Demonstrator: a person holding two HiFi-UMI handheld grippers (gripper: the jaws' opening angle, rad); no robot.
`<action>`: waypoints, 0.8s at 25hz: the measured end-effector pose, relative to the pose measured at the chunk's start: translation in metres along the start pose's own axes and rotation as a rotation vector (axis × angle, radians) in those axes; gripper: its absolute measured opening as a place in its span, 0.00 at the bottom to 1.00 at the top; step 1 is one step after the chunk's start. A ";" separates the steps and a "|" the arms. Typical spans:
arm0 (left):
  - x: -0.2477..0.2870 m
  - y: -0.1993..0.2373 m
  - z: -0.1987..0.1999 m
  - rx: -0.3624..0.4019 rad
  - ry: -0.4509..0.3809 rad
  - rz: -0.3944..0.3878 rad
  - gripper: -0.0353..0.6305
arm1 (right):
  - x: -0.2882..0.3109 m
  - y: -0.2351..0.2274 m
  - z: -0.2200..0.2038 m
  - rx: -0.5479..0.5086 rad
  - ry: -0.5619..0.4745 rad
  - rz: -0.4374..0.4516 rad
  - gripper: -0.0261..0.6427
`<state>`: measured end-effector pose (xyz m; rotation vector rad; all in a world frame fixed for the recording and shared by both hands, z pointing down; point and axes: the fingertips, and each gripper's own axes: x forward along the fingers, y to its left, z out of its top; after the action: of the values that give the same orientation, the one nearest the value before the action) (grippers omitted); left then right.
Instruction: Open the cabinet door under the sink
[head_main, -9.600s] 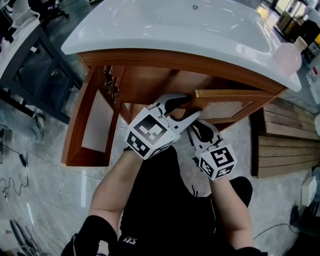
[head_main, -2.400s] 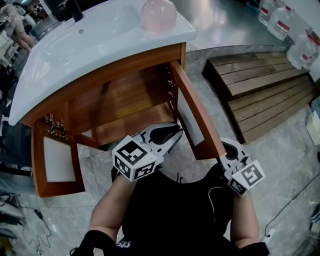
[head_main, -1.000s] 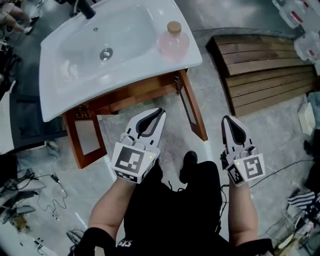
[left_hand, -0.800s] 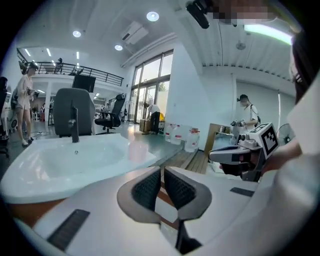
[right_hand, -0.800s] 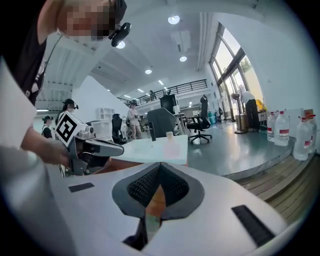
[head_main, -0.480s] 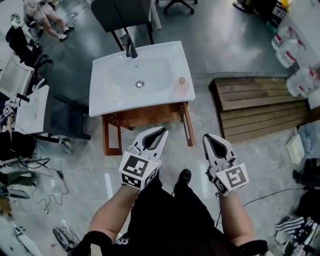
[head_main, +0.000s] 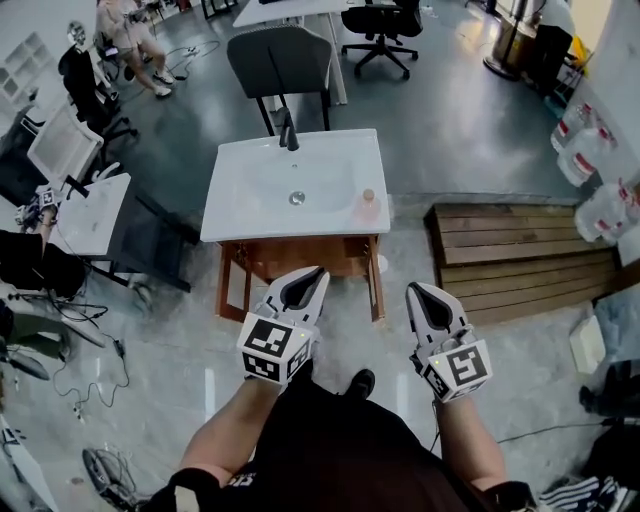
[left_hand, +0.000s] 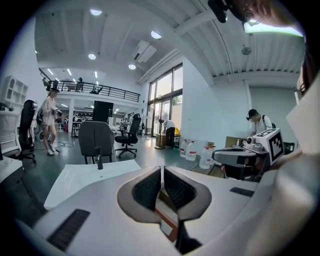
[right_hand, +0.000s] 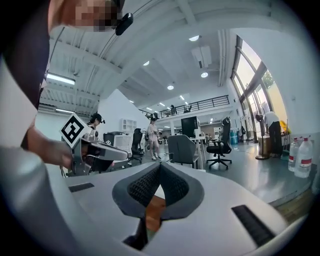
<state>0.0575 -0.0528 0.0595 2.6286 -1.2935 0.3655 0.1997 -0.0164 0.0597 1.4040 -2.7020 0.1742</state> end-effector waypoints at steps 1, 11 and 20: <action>0.000 -0.001 0.002 -0.001 -0.005 0.004 0.10 | 0.000 0.001 0.003 0.004 -0.006 0.009 0.06; 0.003 -0.011 0.021 0.009 -0.049 0.012 0.10 | 0.002 0.007 0.024 -0.003 -0.047 0.039 0.06; -0.013 0.000 0.026 0.009 -0.066 0.068 0.10 | -0.006 0.006 0.025 0.042 -0.057 0.039 0.06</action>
<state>0.0534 -0.0505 0.0307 2.6299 -1.4071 0.2978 0.1974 -0.0117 0.0340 1.3888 -2.7891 0.1986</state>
